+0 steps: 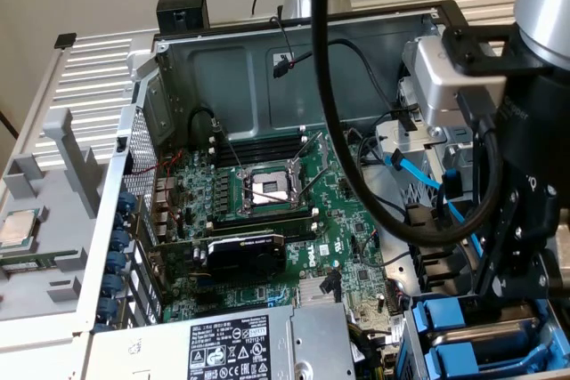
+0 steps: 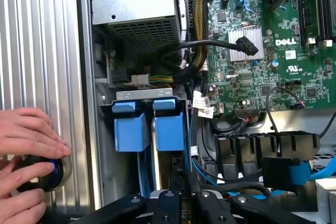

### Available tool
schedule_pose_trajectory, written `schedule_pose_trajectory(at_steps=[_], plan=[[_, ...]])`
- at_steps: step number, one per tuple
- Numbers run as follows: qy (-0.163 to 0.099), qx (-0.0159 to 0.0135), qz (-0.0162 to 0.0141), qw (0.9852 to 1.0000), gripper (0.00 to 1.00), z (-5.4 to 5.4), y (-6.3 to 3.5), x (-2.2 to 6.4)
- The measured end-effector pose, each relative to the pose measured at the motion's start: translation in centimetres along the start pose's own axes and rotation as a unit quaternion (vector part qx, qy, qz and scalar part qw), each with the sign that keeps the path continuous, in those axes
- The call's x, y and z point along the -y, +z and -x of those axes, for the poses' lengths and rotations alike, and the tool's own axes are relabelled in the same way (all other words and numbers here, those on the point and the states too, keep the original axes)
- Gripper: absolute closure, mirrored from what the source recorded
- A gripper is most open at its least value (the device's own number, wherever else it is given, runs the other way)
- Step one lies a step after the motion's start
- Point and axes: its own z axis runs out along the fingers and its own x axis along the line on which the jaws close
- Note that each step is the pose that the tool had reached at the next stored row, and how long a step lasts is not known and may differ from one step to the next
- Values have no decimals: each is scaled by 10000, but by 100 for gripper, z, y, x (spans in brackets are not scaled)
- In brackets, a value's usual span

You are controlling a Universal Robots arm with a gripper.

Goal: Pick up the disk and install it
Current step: 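Insert the first disk wire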

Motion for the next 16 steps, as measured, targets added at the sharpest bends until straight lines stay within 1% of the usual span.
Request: schedule_pose_trajectory(at_steps=[12, 14, 15, 16], plan=[[3, 3, -2, 10000, 83, 1, 3, 0], [2, 10, -6, 10000, 82, 0, -6, 1], [2, 3, -6, 10000, 82, -1, -21, 1], [2, 3, -9, 10000, 75, -2, -28, 0]])
